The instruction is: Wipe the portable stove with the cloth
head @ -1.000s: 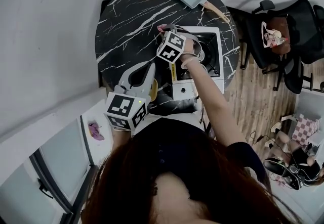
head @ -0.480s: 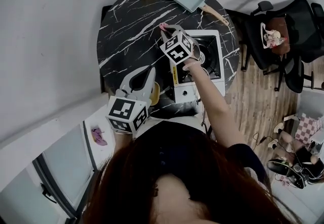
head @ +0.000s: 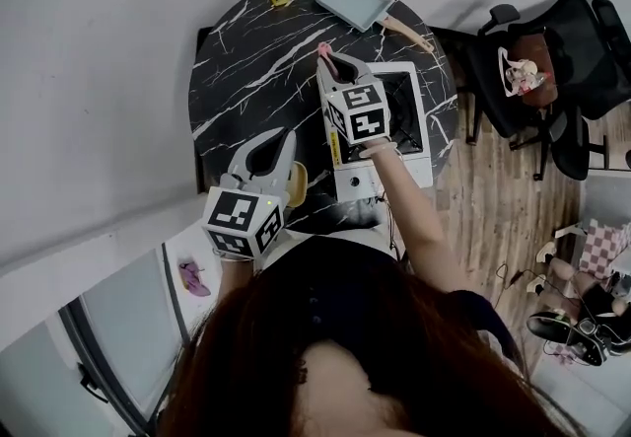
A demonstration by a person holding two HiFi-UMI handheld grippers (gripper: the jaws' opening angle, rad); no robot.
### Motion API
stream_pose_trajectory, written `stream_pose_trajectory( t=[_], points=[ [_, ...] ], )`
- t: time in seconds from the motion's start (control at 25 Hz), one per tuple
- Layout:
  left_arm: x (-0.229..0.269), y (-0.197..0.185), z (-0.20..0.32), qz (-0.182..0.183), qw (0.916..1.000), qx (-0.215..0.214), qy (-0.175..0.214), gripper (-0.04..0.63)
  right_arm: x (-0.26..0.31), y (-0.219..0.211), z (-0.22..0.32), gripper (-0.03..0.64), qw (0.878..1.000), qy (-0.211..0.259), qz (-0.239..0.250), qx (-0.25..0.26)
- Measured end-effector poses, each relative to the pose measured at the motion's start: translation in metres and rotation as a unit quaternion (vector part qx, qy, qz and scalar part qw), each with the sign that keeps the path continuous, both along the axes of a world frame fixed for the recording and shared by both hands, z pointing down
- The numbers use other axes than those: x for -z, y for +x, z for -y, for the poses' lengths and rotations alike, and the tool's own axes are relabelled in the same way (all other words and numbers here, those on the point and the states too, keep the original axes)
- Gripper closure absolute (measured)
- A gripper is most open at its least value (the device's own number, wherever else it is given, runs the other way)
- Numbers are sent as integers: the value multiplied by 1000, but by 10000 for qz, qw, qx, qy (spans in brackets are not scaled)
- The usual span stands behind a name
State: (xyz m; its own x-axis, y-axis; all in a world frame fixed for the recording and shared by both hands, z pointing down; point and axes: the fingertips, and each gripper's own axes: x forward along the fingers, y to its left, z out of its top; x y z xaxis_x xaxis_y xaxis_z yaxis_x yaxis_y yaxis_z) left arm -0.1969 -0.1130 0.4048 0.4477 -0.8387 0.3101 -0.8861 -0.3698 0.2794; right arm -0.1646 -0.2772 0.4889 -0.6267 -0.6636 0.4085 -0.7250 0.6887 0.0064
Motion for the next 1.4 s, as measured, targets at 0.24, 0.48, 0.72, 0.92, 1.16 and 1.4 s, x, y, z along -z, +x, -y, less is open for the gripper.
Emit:
stream_pose_trajectory(
  t=[0.24, 0.48, 0.72, 0.92, 1.16, 1.4],
  points=[
    [16, 5, -12, 159, 9996, 51, 214, 583, 31, 16, -28, 597, 9994, 216, 254, -36],
    [31, 17, -25, 265, 9988, 34, 422, 583, 54, 38, -55, 597, 9986, 407, 295, -134],
    [44, 28, -42, 381, 9974, 74, 601, 583, 81, 60, -82, 597, 9965, 617, 493, -276],
    [53, 39, -58, 396, 9967, 83, 706, 583, 102, 78, -109, 597, 9940, 788, 679, -346],
    [62, 52, -78, 389, 9960, 103, 798, 583, 120, 95, -141, 597, 9921, 1055, 593, -321],
    [70, 55, -94, 409, 9946, 232, 923, 583, 136, 108, -173, 597, 9901, 1260, 569, -244]
  ],
)
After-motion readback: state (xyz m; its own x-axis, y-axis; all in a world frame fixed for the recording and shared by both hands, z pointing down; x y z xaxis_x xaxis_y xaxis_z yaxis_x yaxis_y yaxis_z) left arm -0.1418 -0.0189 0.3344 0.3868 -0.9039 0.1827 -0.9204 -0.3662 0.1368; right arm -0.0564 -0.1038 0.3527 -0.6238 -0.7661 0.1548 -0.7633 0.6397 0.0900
